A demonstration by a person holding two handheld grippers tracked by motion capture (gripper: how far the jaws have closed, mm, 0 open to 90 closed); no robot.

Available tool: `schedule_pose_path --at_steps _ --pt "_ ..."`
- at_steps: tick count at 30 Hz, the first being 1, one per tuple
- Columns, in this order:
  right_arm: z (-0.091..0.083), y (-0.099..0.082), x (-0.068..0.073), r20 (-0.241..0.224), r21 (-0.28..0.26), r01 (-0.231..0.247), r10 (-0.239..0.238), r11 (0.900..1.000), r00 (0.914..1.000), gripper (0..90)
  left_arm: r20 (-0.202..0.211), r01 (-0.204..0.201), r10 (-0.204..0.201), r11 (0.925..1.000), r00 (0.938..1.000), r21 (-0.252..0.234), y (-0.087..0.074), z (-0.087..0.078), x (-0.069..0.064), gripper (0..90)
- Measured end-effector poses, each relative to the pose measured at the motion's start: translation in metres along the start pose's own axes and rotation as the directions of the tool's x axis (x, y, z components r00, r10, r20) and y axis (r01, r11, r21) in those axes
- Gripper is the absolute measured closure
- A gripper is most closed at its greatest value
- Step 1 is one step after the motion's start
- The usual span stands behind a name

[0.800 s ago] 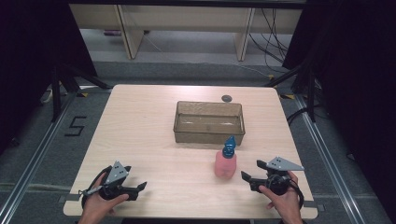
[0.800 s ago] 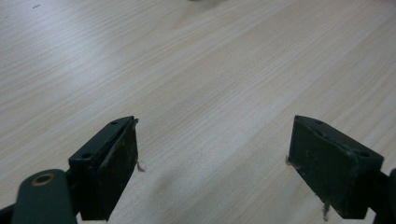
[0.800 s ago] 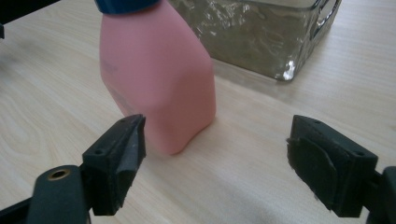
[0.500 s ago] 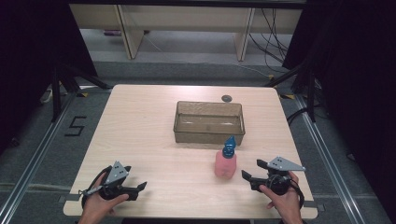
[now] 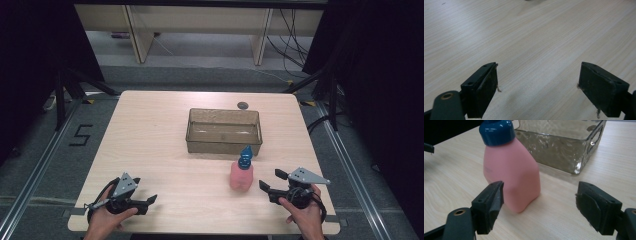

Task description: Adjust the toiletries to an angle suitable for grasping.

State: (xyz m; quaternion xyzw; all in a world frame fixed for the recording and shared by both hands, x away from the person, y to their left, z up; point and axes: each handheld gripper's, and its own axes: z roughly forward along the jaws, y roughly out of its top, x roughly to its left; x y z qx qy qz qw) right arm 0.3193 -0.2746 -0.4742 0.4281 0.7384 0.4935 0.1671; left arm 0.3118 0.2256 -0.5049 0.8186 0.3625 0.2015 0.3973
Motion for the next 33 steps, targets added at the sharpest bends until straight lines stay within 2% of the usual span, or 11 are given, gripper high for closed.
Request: schedule_pose_path --at_steps 1,3,5,13,16,17,18,21,22,25,33 --pt "0.000 0.001 -0.003 0.012 -0.021 0.053 -0.053 0.9984 0.9985 23.2 0.000 -0.001 0.001 1.0000 1.0000 0.000 0.000 0.000 0.000 15.4" --pt "0.000 0.001 -0.003 0.011 -0.021 0.053 -0.053 0.9984 0.9986 23.2 0.000 0.000 0.000 1.0000 1.0000 0.000 0.000 0.000 0.000 15.4" --pt "0.000 0.000 0.000 -0.002 -0.023 0.018 -0.018 0.9996 0.9998 23.7 0.001 0.000 0.000 1.0000 1.0000 0.000 0.000 0.000 0.000 15.4" --pt "0.000 0.001 0.001 -0.003 -0.032 0.016 -0.016 0.9994 0.9999 24.0 0.005 0.012 -0.012 0.9999 0.9999 -0.005 0.000 0.001 0.000 15.4" --pt "-0.001 0.002 0.001 0.001 -0.021 0.034 -0.034 0.9992 0.9994 24.3 0.005 0.003 -0.003 1.0000 1.0000 0.003 0.000 0.000 0.000 15.4" --pt "0.000 0.002 0.000 0.008 -0.026 0.061 -0.061 0.9978 0.9981 24.4 0.002 0.002 -0.002 1.0000 1.0000 0.004 0.000 0.000 0.000 15.4" --pt "-0.001 0.002 0.000 0.008 -0.027 0.060 -0.060 0.9978 0.9982 24.5 -0.002 -0.018 0.018 0.9998 0.9998 0.005 0.000 0.001 0.002 15.4" --pt "0.000 0.003 0.000 0.010 -0.039 0.067 -0.066 0.9970 0.9978 24.5 -0.004 -0.028 0.028 0.9996 0.9996 0.003 0.000 0.001 0.003 15.4" --pt "-0.001 0.003 0.002 -0.004 -0.032 0.037 -0.037 0.9988 0.9993 24.5 -0.004 -0.028 0.028 0.9996 0.9996 0.003 0.000 0.001 0.003 15.4" --pt "-0.001 0.004 0.006 -0.029 -0.033 0.025 -0.026 0.9992 0.9992 24.0 0.001 0.011 -0.011 0.9999 0.9999 -0.002 -0.001 0.001 0.000 15.4" --pt "-0.003 0.011 0.016 -0.055 -0.057 0.041 -0.045 0.9975 0.9975 23.3 0.002 0.018 -0.018 0.9998 0.9998 -0.010 -0.001 0.002 0.000 15.4"
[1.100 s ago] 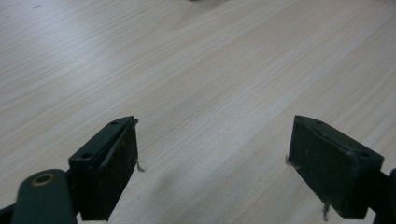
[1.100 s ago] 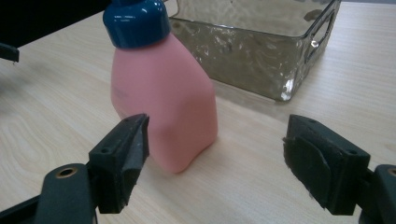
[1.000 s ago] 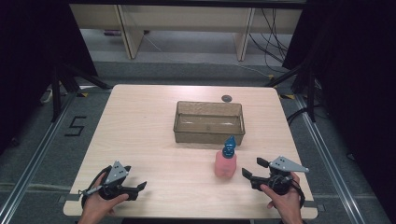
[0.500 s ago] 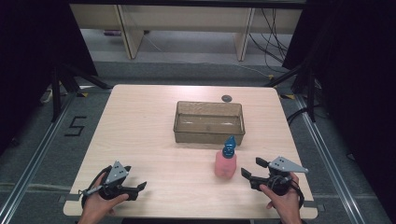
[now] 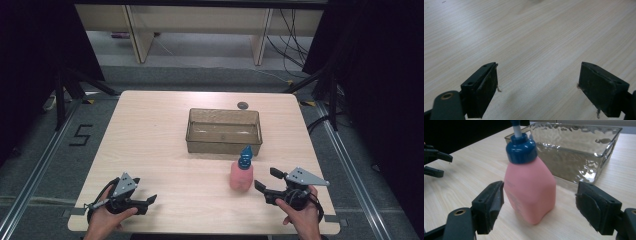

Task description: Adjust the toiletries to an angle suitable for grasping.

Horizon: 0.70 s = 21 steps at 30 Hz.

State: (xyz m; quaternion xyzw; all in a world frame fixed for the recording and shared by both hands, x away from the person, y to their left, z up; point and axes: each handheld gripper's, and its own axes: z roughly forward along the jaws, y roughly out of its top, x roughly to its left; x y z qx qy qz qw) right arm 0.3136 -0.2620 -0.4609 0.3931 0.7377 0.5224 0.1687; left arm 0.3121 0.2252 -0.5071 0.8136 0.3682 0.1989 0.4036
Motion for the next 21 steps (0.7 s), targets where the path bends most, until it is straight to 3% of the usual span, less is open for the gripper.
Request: schedule_pose_path --at_steps 1,2,4,5,7,13,14,17,18,19,21 --pt "-0.0001 0.0004 0.0019 0.005 0.003 -0.011 0.011 0.9999 0.9999 23.2 0.000 -0.001 0.001 1.0000 1.0000 0.000 0.0000 0.0001 0.0000 15.4" --pt "-0.0003 0.0015 0.0013 0.005 0.000 0.014 -0.014 0.9999 0.9999 23.0 0.000 -0.001 0.001 1.0000 1.0000 0.000 0.0000 0.0001 0.0000 15.4" --pt "0.0008 0.0026 0.0037 -0.003 -0.004 0.012 -0.012 0.9999 0.9999 22.9 0.000 -0.001 0.001 1.0000 1.0000 0.000 0.0000 0.0002 0.0000 15.4" --pt "0.0009 0.0032 0.0031 0.000 -0.008 0.032 -0.032 0.9995 0.9995 22.9 0.000 -0.001 0.001 1.0000 1.0000 0.000 0.0000 0.0002 0.0000 15.4" --pt "0.0009 0.0042 0.0061 -0.005 -0.004 0.003 -0.003 1.0000 1.0000 22.8 0.000 -0.001 0.001 1.0000 1.0000 0.000 0.0000 0.0003 0.0001 15.4" --pt "0.0010 0.0058 0.0069 -0.005 -0.004 0.029 -0.029 0.9996 0.9996 22.8 0.000 -0.016 0.016 0.9998 0.9999 0.010 0.0002 -0.0001 0.0010 15.4" --pt "0.0010 0.0057 0.0100 -0.015 0.004 -0.009 0.009 1.0000 0.9998 22.7 0.001 -0.016 0.016 0.9998 0.9999 0.010 0.0002 -0.0001 0.0010 15.4" --pt "0.0049 0.0063 0.0087 -0.014 -0.017 0.034 -0.035 0.9993 0.9993 22.7 0.002 -0.004 0.004 1.0000 1.0000 0.000 0.0001 0.0003 0.0002 15.4" --pt "0.0051 0.0059 0.0103 -0.010 -0.020 0.020 -0.020 0.9996 0.9998 22.8 0.002 -0.004 0.004 1.0000 1.0000 0.000 0.0001 0.0003 0.0002 15.4" --pt "0.0048 0.0068 0.0091 -0.010 -0.011 0.041 -0.041 0.9991 0.9991 22.8 0.002 -0.004 0.004 1.0000 1.0000 0.000 0.0001 0.0003 0.0002 15.4" --pt "0.0054 0.0072 0.0096 -0.015 -0.008 0.038 -0.038 0.9992 0.9992 22.8 0.002 -0.004 0.004 1.0000 1.0000 0.002 0.0002 0.0004 0.0001 15.4"
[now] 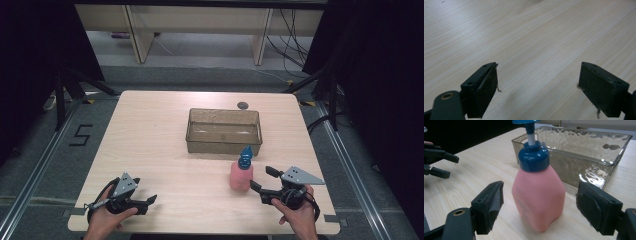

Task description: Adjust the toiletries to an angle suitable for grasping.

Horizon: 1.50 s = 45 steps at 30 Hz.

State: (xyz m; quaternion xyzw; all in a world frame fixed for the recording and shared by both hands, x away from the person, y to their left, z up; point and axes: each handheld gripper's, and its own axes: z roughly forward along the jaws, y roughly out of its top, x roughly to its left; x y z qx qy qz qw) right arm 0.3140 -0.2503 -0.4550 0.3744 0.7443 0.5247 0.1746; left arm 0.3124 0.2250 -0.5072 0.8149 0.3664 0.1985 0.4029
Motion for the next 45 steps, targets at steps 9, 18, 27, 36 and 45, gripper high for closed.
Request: schedule_pose_path --at_steps 9,18,27,36,45 --pt "0.004 0.002 0.001 -0.008 -0.009 0.009 -0.009 0.9999 0.9999 22.8 -0.002 -0.013 0.013 0.9998 0.9999 0.015 0.001 -0.001 0.001 15.4" --pt "0.007 0.006 0.003 -0.009 0.005 0.005 -0.005 1.0000 0.9999 22.7 -0.002 -0.012 0.012 0.9998 0.9999 0.015 0.001 -0.001 0.001 15.4" --pt "0.012 0.011 0.002 -0.015 -0.010 0.046 -0.046 0.9989 0.9988 20.5 -0.007 -0.002 0.002 0.9996 1.0000 0.026 0.001 -0.002 0.002 15.4" --pt "0.021 0.015 -0.001 -0.005 -0.013 0.081 -0.081 0.9966 0.9967 16.3 -0.009 -0.004 0.004 0.9997 1.0000 0.023 0.002 -0.001 -0.001 15.4" --pt "0.028 0.018 -0.003 -0.006 -0.005 0.087 -0.087 0.9962 0.9962 17.1 -0.003 -0.010 0.010 0.9994 0.9999 0.035 0.002 0.000 -0.001 15.4"
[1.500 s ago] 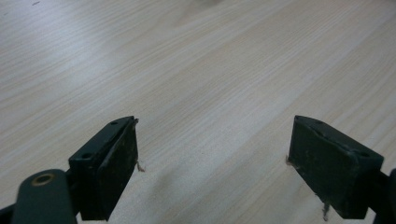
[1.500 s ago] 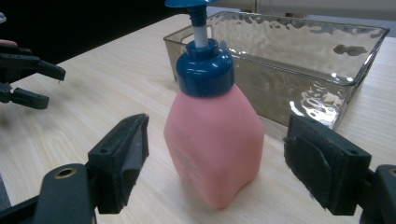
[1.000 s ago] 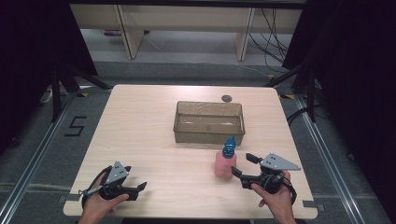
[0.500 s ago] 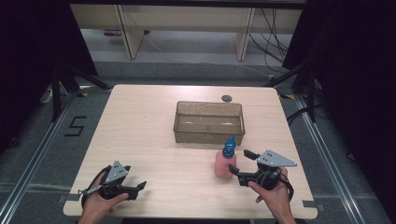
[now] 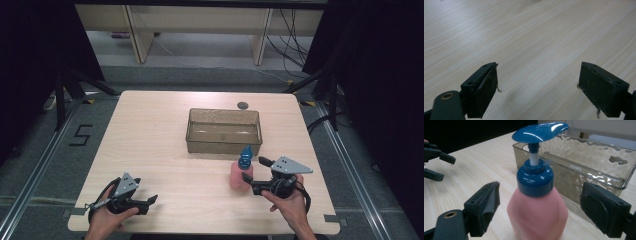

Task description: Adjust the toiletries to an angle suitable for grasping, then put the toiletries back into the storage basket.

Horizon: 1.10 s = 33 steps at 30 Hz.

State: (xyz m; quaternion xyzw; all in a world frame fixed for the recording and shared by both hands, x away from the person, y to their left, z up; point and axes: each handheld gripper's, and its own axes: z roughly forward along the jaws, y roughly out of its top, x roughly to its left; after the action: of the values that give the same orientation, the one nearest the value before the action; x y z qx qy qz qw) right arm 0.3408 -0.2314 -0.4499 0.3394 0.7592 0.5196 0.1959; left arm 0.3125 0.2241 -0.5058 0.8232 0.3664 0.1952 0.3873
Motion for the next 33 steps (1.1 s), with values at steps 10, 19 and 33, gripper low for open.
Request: schedule_pose_path --at_steps 10,19,33 --pt "0.009 0.002 -0.001 -0.010 0.003 0.001 -0.001 1.0000 1.0000 20.2 -0.018 -0.050 0.050 0.9987 0.9986 -0.012 0.001 0.000 0.003 15.5" --pt "0.015 0.003 -0.002 -0.019 0.012 -0.002 0.002 0.9999 0.9998 22.2 0.000 -0.006 0.006 0.9999 1.0000 -0.008 0.000 -0.001 -0.001 15.5" --pt "0.026 0.005 -0.002 -0.038 0.031 -0.024 0.025 0.9992 0.9990 30.3 -0.002 -0.037 0.037 0.9992 0.9993 -0.017 0.001 -0.002 0.002 15.5"
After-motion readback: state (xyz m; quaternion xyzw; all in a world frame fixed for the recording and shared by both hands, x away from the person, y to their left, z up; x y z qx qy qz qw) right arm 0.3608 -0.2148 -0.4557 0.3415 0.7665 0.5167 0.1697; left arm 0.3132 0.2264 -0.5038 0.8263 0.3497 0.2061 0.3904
